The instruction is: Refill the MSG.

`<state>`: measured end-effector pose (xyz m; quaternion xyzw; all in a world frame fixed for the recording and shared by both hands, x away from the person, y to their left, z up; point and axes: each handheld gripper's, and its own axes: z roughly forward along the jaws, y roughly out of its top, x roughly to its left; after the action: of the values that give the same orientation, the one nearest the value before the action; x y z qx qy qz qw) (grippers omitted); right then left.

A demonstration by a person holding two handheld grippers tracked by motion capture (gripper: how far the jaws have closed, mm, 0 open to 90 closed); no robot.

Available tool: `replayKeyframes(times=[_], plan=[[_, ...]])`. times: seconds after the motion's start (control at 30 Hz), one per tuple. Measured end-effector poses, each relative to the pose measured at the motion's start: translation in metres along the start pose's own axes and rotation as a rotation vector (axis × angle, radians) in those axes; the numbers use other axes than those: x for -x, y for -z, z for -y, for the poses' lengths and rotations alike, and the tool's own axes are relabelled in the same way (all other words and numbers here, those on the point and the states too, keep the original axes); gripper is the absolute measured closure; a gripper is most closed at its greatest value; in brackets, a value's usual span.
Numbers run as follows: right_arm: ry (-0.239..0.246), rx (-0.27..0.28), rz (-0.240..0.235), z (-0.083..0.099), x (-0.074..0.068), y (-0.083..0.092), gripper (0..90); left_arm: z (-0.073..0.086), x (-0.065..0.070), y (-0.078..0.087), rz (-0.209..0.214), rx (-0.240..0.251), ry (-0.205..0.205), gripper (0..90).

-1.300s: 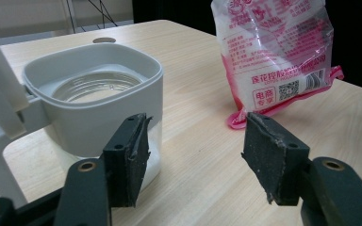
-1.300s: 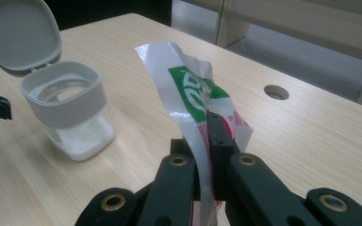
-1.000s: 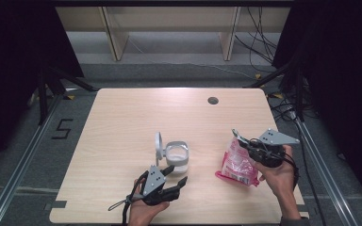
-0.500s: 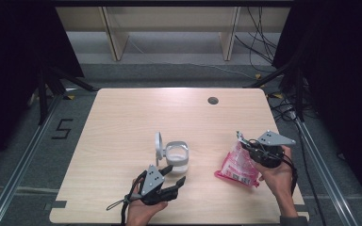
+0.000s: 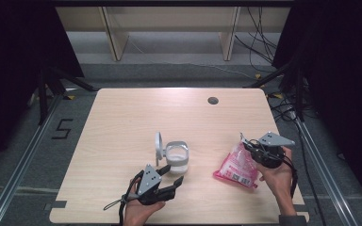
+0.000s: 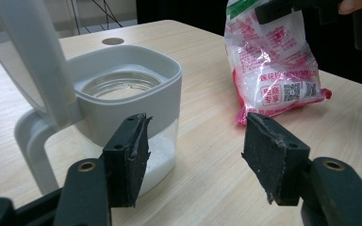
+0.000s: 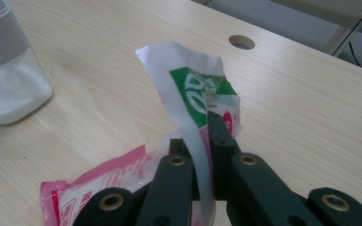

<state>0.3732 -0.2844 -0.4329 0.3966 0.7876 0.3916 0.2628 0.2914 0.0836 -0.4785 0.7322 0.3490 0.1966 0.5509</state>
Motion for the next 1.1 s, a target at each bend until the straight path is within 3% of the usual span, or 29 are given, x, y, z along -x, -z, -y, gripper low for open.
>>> replayKeyframes(times=[0.07, 0.17, 0.27, 0.33, 0.37, 0.43, 0.63, 0.67, 0.8, 1.0, 1.1], plan=[[0.013, 0.005, 0.01, 0.001, 0.002, -0.002, 88.7, -0.001, -0.003, 0.001, 0.008, 0.007, -0.021, 40.2], [-0.009, -0.004, 0.017, 0.002, 0.003, -0.002, 88.0, -0.002, -0.005, 0.004, -0.007, 0.002, -0.03, 40.2], [-0.012, -0.02, 0.017, 0.004, 0.005, -0.003, 86.9, -0.001, -0.007, 0.003, -0.013, -0.005, -0.025, 40.1], [-0.009, -0.012, 0.032, 0.005, 0.006, -0.004, 86.7, 0.0, -0.007, 0.002, -0.016, 0.002, 0.002, 40.1], [-0.012, -0.01, 0.04, 0.006, 0.007, -0.004, 86.7, 0.0, -0.009, 0.002, -0.01, 0.0, -0.025, 40.1], [-0.02, -0.012, 0.041, 0.006, 0.008, -0.004, 86.1, 0.0, -0.007, 0.002, -0.02, -0.001, 0.001, 40.1], [-0.04, -0.031, 0.065, 0.01, 0.012, -0.004, 81.8, 0.001, -0.008, 0.002, -0.025, -0.008, 0.0, 40.0], [-0.065, -0.02, 0.064, 0.01, 0.012, -0.004, 81.9, 0.001, -0.007, 0.002, -0.026, -0.007, 0.0, 40.0], [-0.048, -0.023, 0.077, 0.011, 0.014, -0.004, 81.9, 0.001, -0.008, 0.002, -0.026, -0.008, -0.001, 40.0], [-0.091, -0.049, 0.078, 0.013, 0.016, -0.003, 79.7, 0.001, -0.007, 0.002, -0.023, -0.009, -0.001, 40.0], [-0.08, -0.054, 0.094, 0.013, 0.016, -0.004, 79.0, 0.001, -0.007, 0.001, -0.021, -0.008, -0.002, 40.0]])
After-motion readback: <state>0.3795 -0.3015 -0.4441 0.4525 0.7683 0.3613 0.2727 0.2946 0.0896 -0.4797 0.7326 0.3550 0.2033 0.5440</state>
